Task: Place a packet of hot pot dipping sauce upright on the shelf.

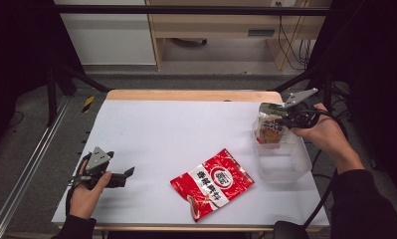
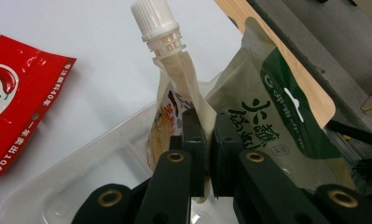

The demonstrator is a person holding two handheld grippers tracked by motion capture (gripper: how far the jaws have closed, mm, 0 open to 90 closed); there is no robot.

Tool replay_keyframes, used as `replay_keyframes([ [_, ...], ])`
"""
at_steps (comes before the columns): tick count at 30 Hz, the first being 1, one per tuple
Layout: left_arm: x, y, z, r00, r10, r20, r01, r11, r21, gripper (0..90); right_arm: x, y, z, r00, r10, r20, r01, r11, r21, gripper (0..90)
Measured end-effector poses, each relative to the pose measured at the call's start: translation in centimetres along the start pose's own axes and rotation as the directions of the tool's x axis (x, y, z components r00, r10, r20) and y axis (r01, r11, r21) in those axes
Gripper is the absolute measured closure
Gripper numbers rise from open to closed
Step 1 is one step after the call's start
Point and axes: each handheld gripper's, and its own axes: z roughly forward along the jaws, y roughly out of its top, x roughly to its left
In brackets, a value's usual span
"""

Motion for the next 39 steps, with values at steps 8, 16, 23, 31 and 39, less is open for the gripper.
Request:
replay_keyframes([
  [8,0.0,0.0,0.0,1.0,0.003,0.001,-0.003,1.0,0.002,5.1,0.1,-0.2,0.7,0.9999,0.01,0.001,-0.01,0.9999,0.003,86.8],
  [16,0.0,0.0,0.0,1.0,0.003,0.002,-0.003,1.0,0.003,5.1,0.2,-0.6,1.7,0.9997,0.026,0.0,-0.026,0.9997,0.002,86.7],
  [23,0.0,0.0,0.0,1.0,0.004,0.006,-0.004,1.0,0.006,5.2,0.1,-0.9,1.7,0.9993,0.039,-0.001,-0.039,0.9992,0.012,85.7],
  [31,-0.1,0.0,0.1,1.0,0.005,0.009,-0.005,1.0,0.007,5.2,0.0,-1.3,1.3,0.9991,0.044,0.001,-0.044,0.9986,0.031,82.6],
  [39,-0.3,0.0,0.1,0.9998,0.012,0.013,-0.012,0.9999,0.009,5.2,0.6,-1.4,0.7,0.9979,0.064,0.006,-0.065,0.9978,0.012,65.0],
])
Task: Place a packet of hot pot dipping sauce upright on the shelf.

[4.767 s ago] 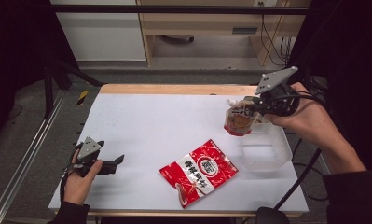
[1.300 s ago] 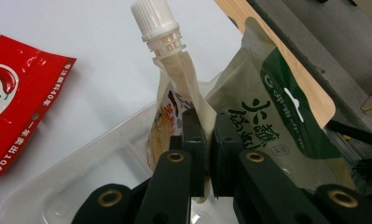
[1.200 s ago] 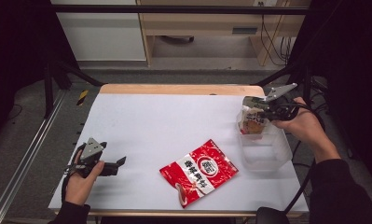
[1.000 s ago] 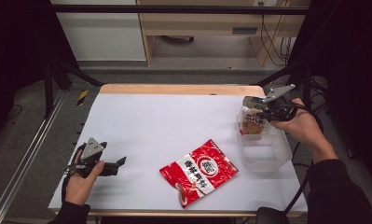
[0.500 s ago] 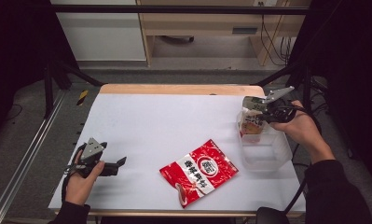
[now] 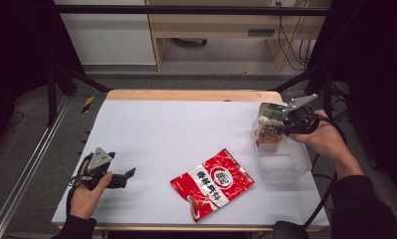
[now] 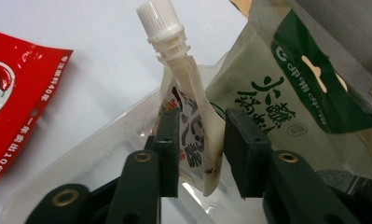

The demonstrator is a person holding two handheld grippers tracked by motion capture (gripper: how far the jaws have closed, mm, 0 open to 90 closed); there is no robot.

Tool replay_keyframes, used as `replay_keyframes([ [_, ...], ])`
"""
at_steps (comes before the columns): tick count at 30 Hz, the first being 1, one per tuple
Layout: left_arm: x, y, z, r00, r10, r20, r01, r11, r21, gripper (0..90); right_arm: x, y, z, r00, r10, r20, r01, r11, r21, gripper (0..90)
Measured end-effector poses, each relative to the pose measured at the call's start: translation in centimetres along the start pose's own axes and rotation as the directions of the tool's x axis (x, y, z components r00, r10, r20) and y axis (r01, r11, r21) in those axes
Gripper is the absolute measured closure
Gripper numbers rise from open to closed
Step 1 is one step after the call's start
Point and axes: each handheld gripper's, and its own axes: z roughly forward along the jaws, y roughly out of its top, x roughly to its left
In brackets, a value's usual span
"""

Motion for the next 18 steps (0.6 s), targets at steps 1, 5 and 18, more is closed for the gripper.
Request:
replay_keyframes([
  [1,0.0,0.0,0.0,1.0,0.0,0.0,0.0,1.0,0.0,5.2,0.0,0.0,-0.2,1.0,0.007,0.003,-0.007,1.0,-0.002,62.0],
  [5,0.0,0.0,0.0,1.0,0.006,-0.001,-0.006,1.0,0.004,5.2,0.1,0.1,-0.7,0.9992,0.031,0.025,-0.031,0.9992,-0.025,52.3],
  [18,-0.8,0.2,0.3,0.9993,0.037,0.006,-0.037,0.9992,0.013,5.2,2.3,1.0,-5.6,0.991,0.04,0.128,-0.021,0.9891,-0.146,27.2],
])
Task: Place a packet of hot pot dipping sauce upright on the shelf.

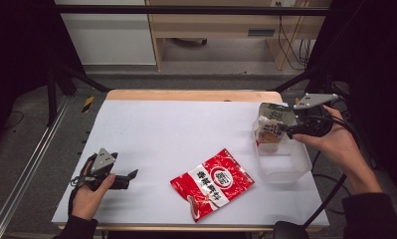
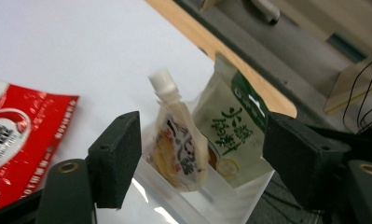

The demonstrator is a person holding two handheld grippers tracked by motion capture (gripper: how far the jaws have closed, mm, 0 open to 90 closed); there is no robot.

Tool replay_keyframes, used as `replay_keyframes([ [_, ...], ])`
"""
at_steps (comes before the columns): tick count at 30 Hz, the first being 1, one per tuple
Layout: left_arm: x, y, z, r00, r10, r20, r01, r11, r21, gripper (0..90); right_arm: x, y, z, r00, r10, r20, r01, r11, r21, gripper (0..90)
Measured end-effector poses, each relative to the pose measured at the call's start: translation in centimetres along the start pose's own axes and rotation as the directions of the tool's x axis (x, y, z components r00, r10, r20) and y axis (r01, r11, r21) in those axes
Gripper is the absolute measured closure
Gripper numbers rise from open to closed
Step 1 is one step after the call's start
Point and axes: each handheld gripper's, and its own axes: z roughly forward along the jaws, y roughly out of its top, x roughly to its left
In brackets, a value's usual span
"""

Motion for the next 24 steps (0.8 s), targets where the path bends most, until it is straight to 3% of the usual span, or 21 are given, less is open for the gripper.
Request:
replay_keyframes([
  [7,-0.6,0.2,0.1,0.9998,0.02,0.009,-0.02,0.9998,0.005,5.1,3.2,0.4,-1.9,0.9996,-0.02,-0.019,0.019,0.9985,-0.05,16.8],
  [12,-1.2,0.3,0.4,0.9989,0.035,0.031,-0.035,0.9993,0.009,5.1,6.8,-0.1,-2.0,0.9971,-0.042,-0.063,0.037,0.9961,-0.081,14.0],
  [19,-2.2,0.6,1.0,0.9964,0.056,0.064,-0.058,0.9982,0.018,5.0,10.6,-1.6,-0.4,0.9926,-0.052,-0.109,0.046,0.9972,-0.059,11.0],
  [24,-2.7,0.8,1.3,0.9944,0.068,0.081,-0.07,0.9973,0.022,4.9,12.4,-2.3,0.8,0.9869,-0.026,-0.159,0.02,0.9989,-0.042,10.0],
])
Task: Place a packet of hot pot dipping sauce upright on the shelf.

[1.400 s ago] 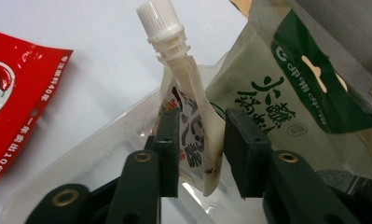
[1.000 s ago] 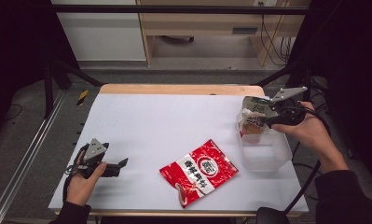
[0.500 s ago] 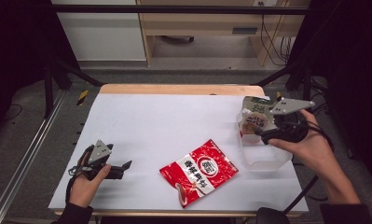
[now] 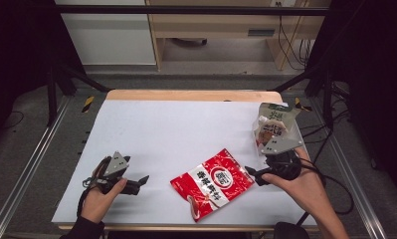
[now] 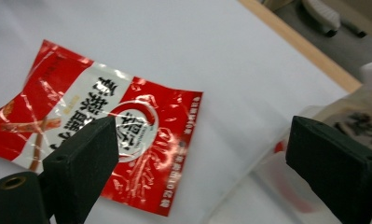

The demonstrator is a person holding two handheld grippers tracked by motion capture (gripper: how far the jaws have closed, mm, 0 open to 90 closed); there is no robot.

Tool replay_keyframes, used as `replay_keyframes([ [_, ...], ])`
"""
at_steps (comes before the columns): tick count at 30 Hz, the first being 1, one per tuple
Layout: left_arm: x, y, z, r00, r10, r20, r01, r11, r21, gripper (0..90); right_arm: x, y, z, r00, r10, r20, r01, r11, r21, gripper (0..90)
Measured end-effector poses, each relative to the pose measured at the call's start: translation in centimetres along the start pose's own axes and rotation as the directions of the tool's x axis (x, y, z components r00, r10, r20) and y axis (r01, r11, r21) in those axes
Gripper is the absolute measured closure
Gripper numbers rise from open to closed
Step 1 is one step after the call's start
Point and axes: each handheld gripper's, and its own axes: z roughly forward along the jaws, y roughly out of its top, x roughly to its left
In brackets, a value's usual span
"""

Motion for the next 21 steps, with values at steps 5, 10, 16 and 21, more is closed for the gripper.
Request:
replay_keyframes([
  [5,-0.1,0.2,0.3,0.9999,0.005,0.011,-0.005,1.0,-0.001,4.9,1.5,-0.7,1.2,0.9996,0.014,-0.026,-0.014,0.9999,-0.002,11.2],
  [10,-0.2,0.6,0.8,0.9994,0.018,0.03,-0.018,0.9998,-0.004,4.9,2.8,-1.6,2.2,0.9992,0.027,-0.028,-0.027,0.9996,-0.004,11.7],
  [16,-0.2,1.0,1.2,0.9984,0.03,0.047,-0.03,0.9995,-0.007,4.9,3.8,-2.9,3.0,0.9974,0.072,-0.009,-0.072,0.9974,-0.003,11.2],
  [21,-0.4,1.2,1.6,0.9975,0.038,0.059,-0.038,0.9993,-0.007,4.9,4.2,-3.7,3.5,0.9929,0.118,0.017,-0.118,0.993,-0.005,11.1],
])
